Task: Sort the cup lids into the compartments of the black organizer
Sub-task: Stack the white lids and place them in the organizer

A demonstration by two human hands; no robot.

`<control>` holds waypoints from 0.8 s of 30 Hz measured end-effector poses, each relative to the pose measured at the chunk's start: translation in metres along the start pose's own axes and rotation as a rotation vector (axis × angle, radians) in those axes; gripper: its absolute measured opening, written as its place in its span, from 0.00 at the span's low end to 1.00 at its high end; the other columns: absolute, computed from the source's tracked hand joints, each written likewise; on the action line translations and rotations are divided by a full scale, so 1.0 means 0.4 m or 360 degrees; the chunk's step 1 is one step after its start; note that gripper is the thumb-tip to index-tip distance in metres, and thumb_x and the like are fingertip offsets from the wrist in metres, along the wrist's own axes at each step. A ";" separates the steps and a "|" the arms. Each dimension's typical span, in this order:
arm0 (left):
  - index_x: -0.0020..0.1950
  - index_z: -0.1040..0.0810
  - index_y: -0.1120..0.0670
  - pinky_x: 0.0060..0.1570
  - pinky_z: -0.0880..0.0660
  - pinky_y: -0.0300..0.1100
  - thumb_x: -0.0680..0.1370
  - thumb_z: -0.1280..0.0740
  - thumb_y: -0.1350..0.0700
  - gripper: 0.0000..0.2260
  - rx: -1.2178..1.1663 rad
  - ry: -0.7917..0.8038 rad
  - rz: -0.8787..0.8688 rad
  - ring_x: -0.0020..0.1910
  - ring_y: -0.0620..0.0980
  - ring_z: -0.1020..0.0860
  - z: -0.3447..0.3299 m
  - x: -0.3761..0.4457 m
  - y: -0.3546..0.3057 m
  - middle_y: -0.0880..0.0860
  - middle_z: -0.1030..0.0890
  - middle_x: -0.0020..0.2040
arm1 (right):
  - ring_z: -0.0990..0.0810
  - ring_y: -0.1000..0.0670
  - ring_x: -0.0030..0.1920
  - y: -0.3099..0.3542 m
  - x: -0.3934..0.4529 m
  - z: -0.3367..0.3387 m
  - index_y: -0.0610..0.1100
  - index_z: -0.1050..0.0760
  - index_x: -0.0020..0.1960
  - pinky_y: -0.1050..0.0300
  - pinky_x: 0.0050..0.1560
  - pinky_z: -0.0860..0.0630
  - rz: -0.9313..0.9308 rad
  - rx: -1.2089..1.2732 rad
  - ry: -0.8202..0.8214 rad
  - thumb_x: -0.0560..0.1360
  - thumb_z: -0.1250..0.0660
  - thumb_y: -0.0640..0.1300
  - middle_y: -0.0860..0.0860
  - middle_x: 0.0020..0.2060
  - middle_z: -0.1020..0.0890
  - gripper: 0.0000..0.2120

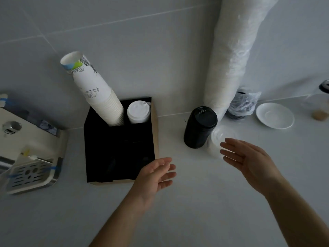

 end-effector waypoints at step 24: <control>0.73 0.32 0.49 0.63 0.29 0.45 0.63 0.29 0.36 0.41 0.0301 0.0201 0.0475 0.55 0.42 0.25 -0.330 0.281 0.032 0.46 0.26 0.66 | 0.19 0.49 0.54 -0.015 0.284 0.098 0.47 0.22 0.65 0.55 0.55 0.27 0.0013 -0.0539 -0.0250 0.75 0.29 0.47 0.48 0.56 0.17 0.19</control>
Point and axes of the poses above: each hand's wrist, its own x-axis towards the middle knuckle, its own z-axis out of the back of the hand, y = z × x, the point moved 2 cm from there along x, towards the middle knuckle
